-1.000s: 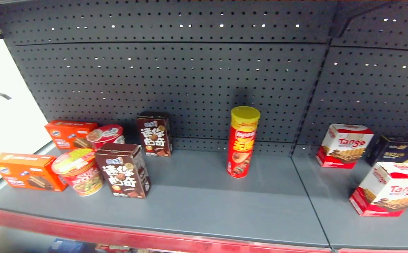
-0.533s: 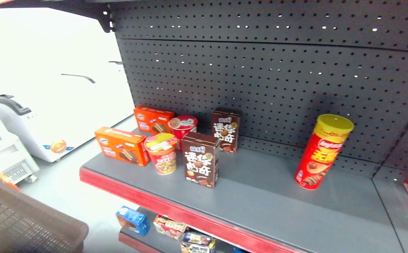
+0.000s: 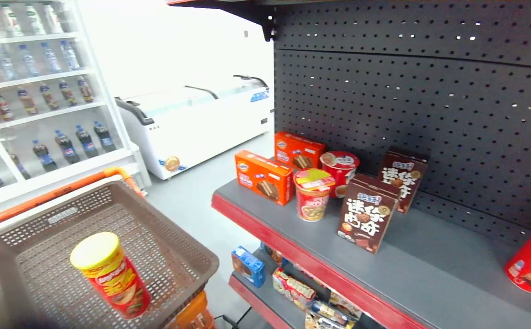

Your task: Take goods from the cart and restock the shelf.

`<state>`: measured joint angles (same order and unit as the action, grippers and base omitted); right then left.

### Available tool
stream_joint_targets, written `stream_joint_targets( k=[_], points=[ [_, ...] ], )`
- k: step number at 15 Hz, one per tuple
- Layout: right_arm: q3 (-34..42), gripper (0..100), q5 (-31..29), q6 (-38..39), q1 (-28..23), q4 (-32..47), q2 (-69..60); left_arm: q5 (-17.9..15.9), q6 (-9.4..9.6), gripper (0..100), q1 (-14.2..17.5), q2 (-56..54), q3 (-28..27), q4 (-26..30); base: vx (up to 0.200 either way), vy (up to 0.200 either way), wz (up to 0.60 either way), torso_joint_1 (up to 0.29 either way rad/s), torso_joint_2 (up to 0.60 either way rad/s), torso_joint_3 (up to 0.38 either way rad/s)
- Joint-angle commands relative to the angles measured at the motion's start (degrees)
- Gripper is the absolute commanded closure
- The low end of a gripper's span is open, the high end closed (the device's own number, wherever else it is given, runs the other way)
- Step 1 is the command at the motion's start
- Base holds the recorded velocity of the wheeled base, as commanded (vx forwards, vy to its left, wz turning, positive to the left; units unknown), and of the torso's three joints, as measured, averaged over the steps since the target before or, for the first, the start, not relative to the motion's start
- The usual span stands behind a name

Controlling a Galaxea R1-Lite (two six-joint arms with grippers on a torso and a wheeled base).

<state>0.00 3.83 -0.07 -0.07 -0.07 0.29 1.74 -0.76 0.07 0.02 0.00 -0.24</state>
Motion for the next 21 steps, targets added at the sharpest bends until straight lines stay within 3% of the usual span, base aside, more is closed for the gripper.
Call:
stream_joint_targets(
  k=[1,4,5,6,7,8,9,11,13,14,16,17,19,20,21],
  points=[
    [0.0,0,-0.05,-0.01,-0.01,-0.01,0.06,-0.07,0.14,0,0.01,-0.02,0.0,-0.11,0.0,0.0,0.6,0.007,0.0,0.002],
    [0.0,0,-0.05,0.16,-0.01,-0.01,0.06,-0.07,0.14,0,0.01,-0.02,0.0,-0.02,0.0,0.0,0.4,0.002,0.0,0.002],
    [0.0,0,-0.05,0.07,-0.01,-0.01,0.06,0.28,1.37,0,0.1,-0.02,0.0,-0.28,0.0,0.0,0.0,0.0,0.0,0.0],
    [0.0,0,-0.05,0.07,-0.01,-0.01,0.06,1.07,4.62,0,0.1,-0.02,-0.35,-1.34,0.0,0.0,0.0,0.0,0.0,0.0],
    [0.0,0,-0.05,0.16,-0.01,-0.01,0.06,1.33,10.16,0,0.1,0.24,-5.8,-0.11,0.0,0.0,0.0,0.0,0.0,0.0],
    [0.0,0,-0.05,0.07,-0.01,-0.01,0.06,1.42,12.01,0,0.1,3.05,-10.28,3.23,0.0,0.0,0.0,0.0,0.0,0.0],
    [0.0,0,-0.05,0.16,-0.01,-0.01,0.06,1.51,12.53,0,0.45,8.85,-19.16,10.61,0.0,0.0,0.0,0.0,0.0,0.0],
    [0.0,0,-0.05,0.07,-0.01,-0.01,0.06,0.54,12.45,0,0.28,18.78,-28.21,18.79,0.0,0.0,0.0,0.0,0.0,0.0],
    [0.0,0,-0.05,0.07,-0.01,-0.01,0.06,-1.04,11.48,0,-1.04,23.79,-30.41,19.32,0.0,0.0,0.0,0.0,0.0,0.0],
    [0.0,0,-0.05,0.07,-0.01,-0.01,0.06,-1.48,10.16,0,-5.52,29.33,-32.43,19.67,0.0,0.0,0.0,0.0,0.0,0.0],
    [0.0,0,-0.05,0.07,-0.01,-0.01,0.06,-1.57,9.98,0,-5.17,33.64,-32.34,21.07,0.0,0.0,0.0,0.0,0.0,0.0],
    [0.0,0,-0.05,0.07,-0.01,-0.01,0.06,-2.01,7.96,0,-5.0,38.65,-32.52,20.02,0.0,0.0,0.0,0.0,0.0,0.0],
    [0.0,0,-0.05,0.07,-0.01,-0.01,0.06,-5.52,7.61,0,-4.47,42.69,-31.82,19.49,0.0,0.0,0.0,0.0,0.0,0.0],
    [0.0,0,-0.05,0.07,-0.01,-0.01,0.06,-10.44,7.87,0,-1.92,49.81,-31.99,17.03,0.0,0.0,0.0,0.0,0.0,0.0],
    [0.0,0,-0.05,0.07,-0.01,-0.01,0.06,-13.17,7.96,0,-1.04,53.94,-31.99,13.43,0.0,0.0,0.0,0.0,0.0,0.0]
  ],
)
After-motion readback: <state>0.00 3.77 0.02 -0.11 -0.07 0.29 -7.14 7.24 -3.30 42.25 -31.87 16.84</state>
